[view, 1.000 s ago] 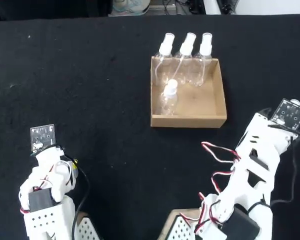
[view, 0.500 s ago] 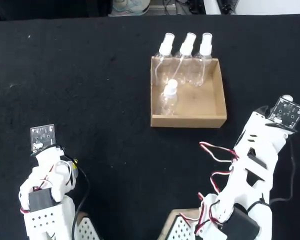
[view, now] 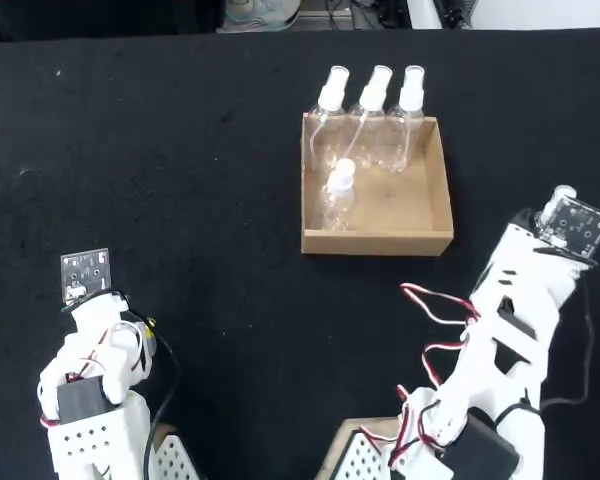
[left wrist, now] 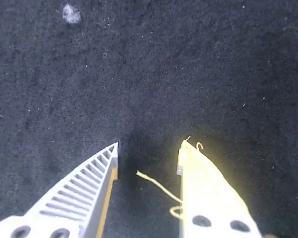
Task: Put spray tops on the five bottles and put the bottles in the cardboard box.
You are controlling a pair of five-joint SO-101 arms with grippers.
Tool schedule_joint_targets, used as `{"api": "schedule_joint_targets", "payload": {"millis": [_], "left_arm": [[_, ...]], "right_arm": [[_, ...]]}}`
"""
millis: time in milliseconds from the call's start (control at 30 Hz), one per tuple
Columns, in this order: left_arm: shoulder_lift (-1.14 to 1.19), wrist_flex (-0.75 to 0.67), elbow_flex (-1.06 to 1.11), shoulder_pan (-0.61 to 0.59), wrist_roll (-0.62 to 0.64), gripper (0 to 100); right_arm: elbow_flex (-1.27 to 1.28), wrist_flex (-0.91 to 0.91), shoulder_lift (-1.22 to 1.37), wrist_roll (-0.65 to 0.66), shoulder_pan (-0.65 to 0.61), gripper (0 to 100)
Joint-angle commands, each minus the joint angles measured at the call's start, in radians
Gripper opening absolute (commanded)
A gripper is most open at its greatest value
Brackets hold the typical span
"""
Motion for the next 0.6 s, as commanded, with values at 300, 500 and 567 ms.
{"api": "schedule_joint_targets", "payload": {"millis": [300,500,567], "left_arm": [[-0.006,0.005,0.021,-0.002,-0.005,19],[-0.006,0.005,0.021,-0.002,-0.005,19],[-0.006,0.005,0.021,-0.002,-0.005,19]], "right_arm": [[-0.127,0.068,-0.082,-0.002,0.055,1.0],[-0.22,0.474,-0.337,-0.095,0.014,1.0],[-0.272,0.614,-0.427,-0.135,-0.023,1.1]]}}
